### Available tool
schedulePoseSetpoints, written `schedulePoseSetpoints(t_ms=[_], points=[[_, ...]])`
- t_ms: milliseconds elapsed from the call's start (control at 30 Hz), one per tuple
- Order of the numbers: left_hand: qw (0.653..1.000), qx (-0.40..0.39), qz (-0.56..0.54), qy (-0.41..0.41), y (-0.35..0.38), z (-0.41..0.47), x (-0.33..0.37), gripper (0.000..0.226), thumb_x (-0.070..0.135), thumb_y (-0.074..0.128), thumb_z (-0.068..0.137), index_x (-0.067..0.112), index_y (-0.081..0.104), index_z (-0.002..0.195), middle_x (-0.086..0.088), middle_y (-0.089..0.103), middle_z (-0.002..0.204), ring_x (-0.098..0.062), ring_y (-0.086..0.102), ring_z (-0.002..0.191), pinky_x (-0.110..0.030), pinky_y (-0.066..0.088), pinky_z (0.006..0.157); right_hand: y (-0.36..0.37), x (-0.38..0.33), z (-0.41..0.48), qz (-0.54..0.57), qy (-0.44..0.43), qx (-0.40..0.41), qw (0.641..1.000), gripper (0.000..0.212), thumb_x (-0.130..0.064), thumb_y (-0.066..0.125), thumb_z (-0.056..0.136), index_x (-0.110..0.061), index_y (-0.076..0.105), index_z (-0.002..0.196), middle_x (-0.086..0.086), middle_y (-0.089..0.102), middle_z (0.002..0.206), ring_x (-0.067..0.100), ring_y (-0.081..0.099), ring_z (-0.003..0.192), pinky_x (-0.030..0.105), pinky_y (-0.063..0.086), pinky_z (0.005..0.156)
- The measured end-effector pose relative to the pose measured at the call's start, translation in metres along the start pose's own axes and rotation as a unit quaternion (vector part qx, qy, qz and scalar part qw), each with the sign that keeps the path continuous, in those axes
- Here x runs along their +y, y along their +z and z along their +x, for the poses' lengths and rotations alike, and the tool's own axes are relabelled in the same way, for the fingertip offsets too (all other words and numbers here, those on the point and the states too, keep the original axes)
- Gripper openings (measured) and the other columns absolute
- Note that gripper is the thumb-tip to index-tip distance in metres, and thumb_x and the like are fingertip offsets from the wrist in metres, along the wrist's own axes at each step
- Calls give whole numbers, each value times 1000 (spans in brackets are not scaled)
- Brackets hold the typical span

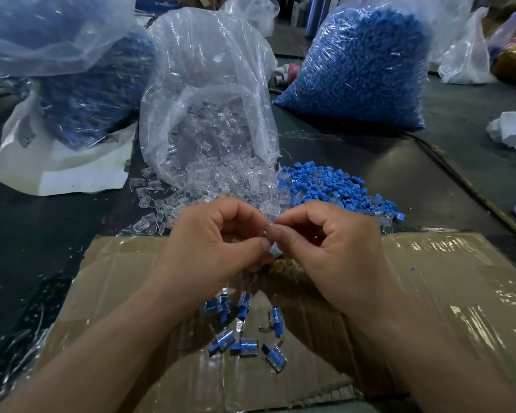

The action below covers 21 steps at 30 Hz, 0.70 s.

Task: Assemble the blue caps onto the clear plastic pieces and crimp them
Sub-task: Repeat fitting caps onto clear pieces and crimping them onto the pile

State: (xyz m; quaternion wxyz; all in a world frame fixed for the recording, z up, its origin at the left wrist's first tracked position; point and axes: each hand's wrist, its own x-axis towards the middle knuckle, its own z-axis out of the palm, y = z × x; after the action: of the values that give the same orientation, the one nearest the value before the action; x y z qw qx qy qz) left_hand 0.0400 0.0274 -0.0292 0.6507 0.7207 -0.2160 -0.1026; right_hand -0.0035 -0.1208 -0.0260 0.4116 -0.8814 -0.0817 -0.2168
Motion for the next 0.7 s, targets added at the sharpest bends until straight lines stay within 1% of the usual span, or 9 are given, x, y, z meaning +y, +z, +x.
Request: schedulePoseSetpoints(t_ms=[67,133,200,333,400,467,533,633,700], points=[[1000,-4,-8,2,0,-1,1,12,3,72,68,11,65,74,-5,70,67,-17,69,58,-21,55,54,0,0,0,25,17,-6,1000,7,-27,72,75,-23,68,79,-13,64,69,2,61,68,15,49,61],[999,-4,-32,-6,0,-1,2,15,12,70,62,9,63,74,-9,69,65,-17,67,55,-21,54,51,-2,1,1,64,51,-13,997,15,-42,69,68,-33,62,78,-12,64,72,0,61,70,12,49,62],[998,-8,-63,-18,-1,0,3,17,12,69,59,6,63,74,-11,68,62,-18,66,53,-22,53,49,-3,2,2,103,74,-26,992,24,-49,66,62,-36,61,82,-11,66,77,-1,63,74,11,49,65],[997,-17,-77,-22,-1,-1,7,26,24,73,50,8,62,68,-11,65,56,-17,63,48,-21,51,45,-1,5,1,165,51,-51,984,20,-40,72,67,-30,66,83,-11,69,81,2,66,72,12,50,65],[995,-16,-91,-40,0,-1,7,23,20,72,49,8,61,66,-10,64,53,-16,61,44,-21,50,43,0,6,0,166,36,-49,984,19,-36,73,66,-31,66,83,-10,69,82,2,66,73,14,51,66],[990,-18,-123,-70,-1,0,8,16,13,69,52,7,61,64,-10,62,50,-16,59,41,-21,49,39,0,8,0,153,18,-45,987,23,-34,75,65,-34,65,85,-8,69,84,6,67,76,21,54,70],[982,-24,-156,-99,-3,2,7,10,11,68,51,10,65,61,-13,60,50,-16,56,38,-20,47,37,1,9,-1,146,-4,-43,988,21,-29,76,66,-29,68,85,-8,69,86,7,67,79,25,55,73],[977,-40,-175,-117,-7,3,5,10,11,70,50,17,68,57,-13,61,51,-16,57,39,-20,45,35,3,10,-1,139,-29,-17,990,36,-21,75,68,-22,63,103,-11,70,87,5,66,82,22,54,74],[973,-58,-189,-119,-9,3,5,11,11,72,49,17,69,58,-14,62,53,-17,59,41,-20,46,36,4,10,-1,140,-47,-8,989,38,-21,75,69,-20,62,105,-13,69,87,5,67,82,23,54,74]])
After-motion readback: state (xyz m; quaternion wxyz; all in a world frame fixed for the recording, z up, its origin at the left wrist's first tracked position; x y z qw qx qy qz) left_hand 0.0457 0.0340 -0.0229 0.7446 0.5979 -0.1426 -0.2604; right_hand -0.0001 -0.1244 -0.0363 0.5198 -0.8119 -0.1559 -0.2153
